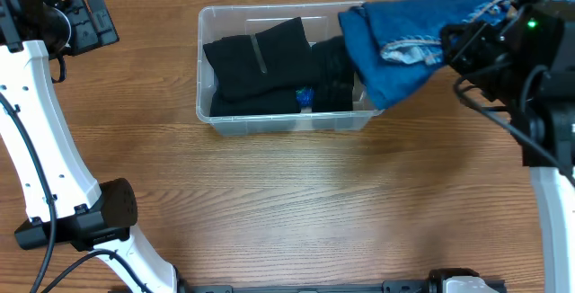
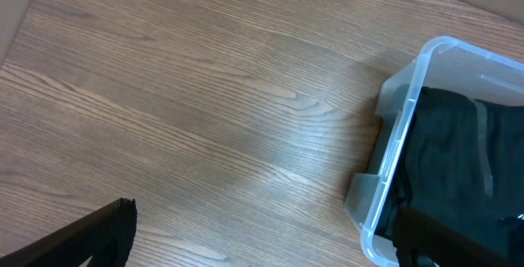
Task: Pack container
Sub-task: 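Lift the jeans with right gripper and carry them over the bin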
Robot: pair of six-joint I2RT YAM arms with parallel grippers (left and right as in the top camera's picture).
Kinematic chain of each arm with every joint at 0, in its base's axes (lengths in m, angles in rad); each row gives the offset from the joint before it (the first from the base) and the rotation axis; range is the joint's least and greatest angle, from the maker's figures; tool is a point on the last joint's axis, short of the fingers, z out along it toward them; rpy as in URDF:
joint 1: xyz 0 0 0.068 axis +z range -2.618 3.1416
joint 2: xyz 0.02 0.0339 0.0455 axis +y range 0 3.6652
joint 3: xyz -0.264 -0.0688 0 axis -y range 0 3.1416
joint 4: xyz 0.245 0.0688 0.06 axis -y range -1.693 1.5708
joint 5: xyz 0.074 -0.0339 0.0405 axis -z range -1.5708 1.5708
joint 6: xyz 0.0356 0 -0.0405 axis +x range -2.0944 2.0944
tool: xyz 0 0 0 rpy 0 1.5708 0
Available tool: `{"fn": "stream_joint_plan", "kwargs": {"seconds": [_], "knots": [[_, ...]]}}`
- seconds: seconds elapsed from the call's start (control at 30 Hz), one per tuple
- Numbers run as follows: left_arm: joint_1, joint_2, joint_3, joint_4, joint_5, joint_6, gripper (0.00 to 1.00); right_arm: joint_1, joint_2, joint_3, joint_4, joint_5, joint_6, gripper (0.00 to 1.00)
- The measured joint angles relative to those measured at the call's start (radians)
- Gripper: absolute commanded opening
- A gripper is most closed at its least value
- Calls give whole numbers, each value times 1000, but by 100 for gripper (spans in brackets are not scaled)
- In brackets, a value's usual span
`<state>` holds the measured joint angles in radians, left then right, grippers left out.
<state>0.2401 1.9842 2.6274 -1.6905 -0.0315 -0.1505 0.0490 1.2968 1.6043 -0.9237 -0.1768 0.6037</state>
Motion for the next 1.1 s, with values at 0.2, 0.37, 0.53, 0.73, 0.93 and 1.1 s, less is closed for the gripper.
{"fn": "stream_joint_plan", "kwargs": {"seconds": [0.2, 0.37, 0.53, 0.73, 0.93, 1.1], "knots": [[0, 0, 0, 0, 0, 0, 100, 235, 46, 0, 90, 164, 140, 4], [0, 0, 0, 0, 0, 0, 100, 441, 139, 0, 162, 352, 268, 4], [0, 0, 0, 0, 0, 0, 100, 575, 250, 0, 252, 499, 346, 4], [0, 0, 0, 0, 0, 0, 100, 607, 364, 0, 388, 547, 365, 4], [0, 0, 0, 0, 0, 0, 100, 607, 432, 0, 504, 560, 341, 4], [0, 0, 0, 0, 0, 0, 100, 606, 490, 0, 556, 550, 335, 4]]}}
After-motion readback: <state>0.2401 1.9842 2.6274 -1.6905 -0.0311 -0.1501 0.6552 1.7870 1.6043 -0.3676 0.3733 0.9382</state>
